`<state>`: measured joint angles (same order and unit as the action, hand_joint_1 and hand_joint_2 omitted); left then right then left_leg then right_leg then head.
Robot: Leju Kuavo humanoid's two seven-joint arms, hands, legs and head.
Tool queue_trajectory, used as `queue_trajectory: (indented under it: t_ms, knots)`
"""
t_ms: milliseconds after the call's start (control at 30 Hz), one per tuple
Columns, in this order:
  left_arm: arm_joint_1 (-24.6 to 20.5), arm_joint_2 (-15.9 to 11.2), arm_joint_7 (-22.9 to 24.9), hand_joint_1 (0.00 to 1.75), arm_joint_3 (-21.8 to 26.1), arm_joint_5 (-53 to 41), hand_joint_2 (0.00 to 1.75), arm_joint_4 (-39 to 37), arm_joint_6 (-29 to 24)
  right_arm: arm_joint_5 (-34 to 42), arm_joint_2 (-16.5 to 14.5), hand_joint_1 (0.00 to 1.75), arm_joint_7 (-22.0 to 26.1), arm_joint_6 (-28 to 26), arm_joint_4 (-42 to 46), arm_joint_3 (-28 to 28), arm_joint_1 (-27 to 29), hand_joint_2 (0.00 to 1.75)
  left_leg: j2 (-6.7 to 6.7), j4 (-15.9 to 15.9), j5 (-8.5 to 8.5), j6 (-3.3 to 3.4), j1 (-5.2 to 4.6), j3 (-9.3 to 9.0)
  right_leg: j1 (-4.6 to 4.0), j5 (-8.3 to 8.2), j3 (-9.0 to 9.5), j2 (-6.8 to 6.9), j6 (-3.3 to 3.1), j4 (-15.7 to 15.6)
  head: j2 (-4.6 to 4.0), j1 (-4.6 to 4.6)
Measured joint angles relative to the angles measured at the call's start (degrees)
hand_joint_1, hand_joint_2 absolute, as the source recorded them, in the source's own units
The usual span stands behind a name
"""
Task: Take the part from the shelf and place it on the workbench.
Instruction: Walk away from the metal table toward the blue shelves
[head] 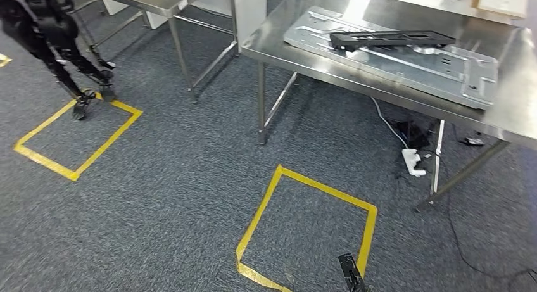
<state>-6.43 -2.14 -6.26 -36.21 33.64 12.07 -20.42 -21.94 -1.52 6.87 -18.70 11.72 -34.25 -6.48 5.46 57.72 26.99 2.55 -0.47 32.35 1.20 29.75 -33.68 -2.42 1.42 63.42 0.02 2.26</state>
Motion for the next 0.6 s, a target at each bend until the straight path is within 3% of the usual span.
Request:
queue_trajectory:
  t_ms: [67, 100, 167, 233, 300, 367, 400, 433, 467, 533, 600]
  knots:
    - [-0.1, 0.3, -0.2, 0.0, 0.1, 0.9, 0.0, 0.0, -0.9, -0.4, 0.2, 0.0, 0.2, 0.3, 0.0, 0.2, 0.0, 0.0, 1.36, 0.7, 0.27, -0.45, 0.03, 0.53, 0.13, -0.97, 1.69, -2.05, -0.21, -4.1, 0.0, -0.05]
    - [-0.1, 0.5, -0.4, 0.0, 0.2, 1.5, 0.0, 0.0, -1.3, -0.7, 0.3, 0.0, 0.2, 0.4, 0.0, 0.3, 0.0, 0.0, 1.98, 0.8, 0.24, -0.75, 0.07, 0.79, 0.07, -0.75, 1.78, -2.12, -0.34, -4.2, 0.0, -0.07]
    - [0.2, 0.8, -0.7, 0.0, 0.6, 2.5, 0.0, 0.0, -2.3, -1.0, 0.3, 0.0, 0.3, 0.7, 0.0, 0.8, -0.1, 0.0, 2.6, 0.8, 0.15, -1.38, 0.21, 1.18, 0.13, -0.97, 2.17, -0.74, -0.93, -4.6, 0.01, -0.08]
    - [0.4, 1.2, -0.9, 0.0, 1.1, 3.3, 0.0, 0.0, -3.0, -1.2, 0.3, 0.0, 0.3, 1.0, 0.0, 1.2, -0.2, 0.0, 0.0, 2.7, 1.29, -2.01, 0.08, 2.25, 0.4, -1.21, 2.77, 0.7, -1.64, -5.1, 0.01, -0.25]
    - [0.3, 1.6, -1.0, 0.0, 1.4, 3.7, 0.0, 0.0, -3.3, -1.4, 0.3, 0.0, 0.4, 1.0, 0.0, 1.6, 0.0, 0.0, -3.65, 9.0, 4.32, -2.64, 0.25, 5.46, 0.38, -1.15, 3.03, 2.27, -2.04, -5.4, 0.01, -0.4]
    - [0.1, 1.9, -0.8, 0.0, 1.8, 3.8, 0.0, 0.0, -3.3, -1.5, 0.3, 0.0, 0.5, 1.0, 0.0, 1.9, 0.1, 0.0, -4.89, 15.9, 6.69, -3.14, 0.72, 9.28, 0.3, -0.93, 3.13, 4.02, -2.15, -5.4, 0.01, -0.42]
    - [0.2, 2.1, -0.6, 0.0, 2.0, 3.8, 0.0, 0.0, -3.3, -1.5, 0.3, 0.0, 0.5, 1.0, 0.0, 2.1, 0.1, 0.0, -5.1, 17.0, 6.49, -3.3, 0.89, 10.06, 0.3, -0.78, 3.22, 4.83, -2.11, -5.4, 0.01, -0.42]
    - [0.3, 2.2, -0.5, 0.0, 2.1, 3.8, 0.0, 0.0, -3.4, -1.5, 0.3, 0.0, 0.6, 1.0, 0.0, 2.2, 0.1, 0.0, -5.29, 15.8, 5.17, -3.38, 1.02, 9.56, 0.32, -0.62, 3.41, 5.56, -2.03, -5.4, 0.01, -0.43]
    - [0.4, 2.2, -0.4, 0.0, 2.1, 3.8, 0.0, 0.0, -3.4, -1.5, 0.3, 0.0, 0.6, 0.9, 0.0, 2.4, 0.0, 0.0, -5.68, 12.5, 3.05, -3.34, 1.11, 7.9, 0.36, -0.41, 3.69, 6.25, -1.89, -5.4, 0.01, -0.43]
    - [0.4, 2.3, -0.4, 0.0, 2.2, 3.8, 0.0, 0.0, -3.5, -1.2, 0.4, 0.0, 0.7, 0.8, 0.0, 2.7, 0.0, 0.0, -7.8, 4.3, -0.27, -2.98, 0.8, 3.68, 0.26, 0.09, 4.33, 7.54, -1.43, -5.4, 0.01, -0.42]
    - [0.2, 2.3, -0.6, 0.0, 2.4, 3.7, 0.0, 0.0, -3.3, -0.8, 0.5, 0.0, 0.3, 0.7, 0.0, 2.9, -0.1, 0.0, -9.01, 0.8, -0.85, -2.38, 0.27, 1.91, 0.02, 0.44, 4.74, 8.57, -0.8, -5.5, 0.01, -0.35]
